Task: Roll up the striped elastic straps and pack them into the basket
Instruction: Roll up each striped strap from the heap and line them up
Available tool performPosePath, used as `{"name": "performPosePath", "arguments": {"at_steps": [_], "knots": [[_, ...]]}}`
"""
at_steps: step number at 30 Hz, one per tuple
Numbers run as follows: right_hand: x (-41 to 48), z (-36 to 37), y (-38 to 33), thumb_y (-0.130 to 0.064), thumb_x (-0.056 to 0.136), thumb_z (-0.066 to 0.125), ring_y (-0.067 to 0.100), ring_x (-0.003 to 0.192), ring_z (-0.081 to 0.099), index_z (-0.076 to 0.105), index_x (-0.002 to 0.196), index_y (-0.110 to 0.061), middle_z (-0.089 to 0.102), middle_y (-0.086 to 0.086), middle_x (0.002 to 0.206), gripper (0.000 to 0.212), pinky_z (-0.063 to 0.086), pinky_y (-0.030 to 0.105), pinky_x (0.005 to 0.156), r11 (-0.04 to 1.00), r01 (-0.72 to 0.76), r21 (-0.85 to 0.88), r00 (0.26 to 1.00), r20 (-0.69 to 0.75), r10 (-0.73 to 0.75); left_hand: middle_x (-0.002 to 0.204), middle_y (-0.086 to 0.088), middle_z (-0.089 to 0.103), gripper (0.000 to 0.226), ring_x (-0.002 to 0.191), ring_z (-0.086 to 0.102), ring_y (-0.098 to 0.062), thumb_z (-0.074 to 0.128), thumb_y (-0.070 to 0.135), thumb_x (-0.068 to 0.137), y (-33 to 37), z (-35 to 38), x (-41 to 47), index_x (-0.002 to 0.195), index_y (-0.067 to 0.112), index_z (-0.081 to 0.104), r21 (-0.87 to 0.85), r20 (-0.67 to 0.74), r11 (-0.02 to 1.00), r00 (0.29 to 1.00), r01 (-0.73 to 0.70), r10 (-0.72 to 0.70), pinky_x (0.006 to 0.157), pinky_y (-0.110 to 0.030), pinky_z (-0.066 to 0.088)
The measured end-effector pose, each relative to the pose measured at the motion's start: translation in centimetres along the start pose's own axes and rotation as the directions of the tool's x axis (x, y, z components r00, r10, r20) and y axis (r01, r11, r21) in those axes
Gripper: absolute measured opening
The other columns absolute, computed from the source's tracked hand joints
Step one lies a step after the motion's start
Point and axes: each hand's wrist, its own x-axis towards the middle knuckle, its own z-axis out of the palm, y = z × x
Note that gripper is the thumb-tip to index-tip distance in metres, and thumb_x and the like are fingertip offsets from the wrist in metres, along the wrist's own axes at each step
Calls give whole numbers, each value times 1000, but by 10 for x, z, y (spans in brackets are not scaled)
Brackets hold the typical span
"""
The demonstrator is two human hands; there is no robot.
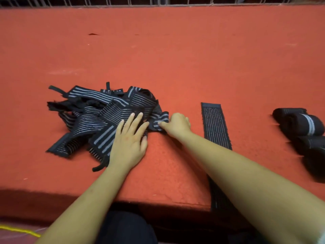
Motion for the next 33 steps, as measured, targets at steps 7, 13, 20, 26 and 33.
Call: {"name": "performPosePath", "arguments": {"at_steps": [7,13,20,26,33], "knots": [[-13,-21,5,-14,89,70,23,65,70,65,91,-4,73,10,78,11,59,42,63,827,-56,559,985,166,-46,165,2,23,62,154,14,-19,42,40,98,-3,1,-2,155,17,31,-5,24,997,996,81,-81,124,-43,15],[-36,-68,32,-3,90,68,19,70,69,63,101,-3,72,9,83,12,56,27,61,647,-79,758,966,219,-139,165,2,21,62,153,18,-23,36,41,100,-4,1,-3,156,16,30,-48,39,989,989,143,-141,122,-47,24],[-62,-120,77,-3,86,66,20,79,69,66,112,-3,73,12,100,26,52,30,73,492,-100,865,947,235,-221,164,1,25,63,151,23,-25,35,43,98,-4,-3,-1,154,15,33,-65,82,986,985,155,-149,120,-46,27],[-88,-147,91,-34,54,96,32,99,65,61,118,10,68,27,115,85,51,42,91,586,-67,808,918,279,-281,166,9,15,61,154,9,-20,41,41,100,-2,-6,5,157,22,26,-129,220,978,966,166,-135,125,-43,11],[-115,-204,90,-2,80,67,15,74,70,64,110,-2,75,7,90,31,55,23,64,432,14,902,911,167,-377,168,7,5,67,155,0,-24,51,27,97,-2,-27,31,158,19,23,-260,405,881,873,395,-271,124,-50,10]]}}
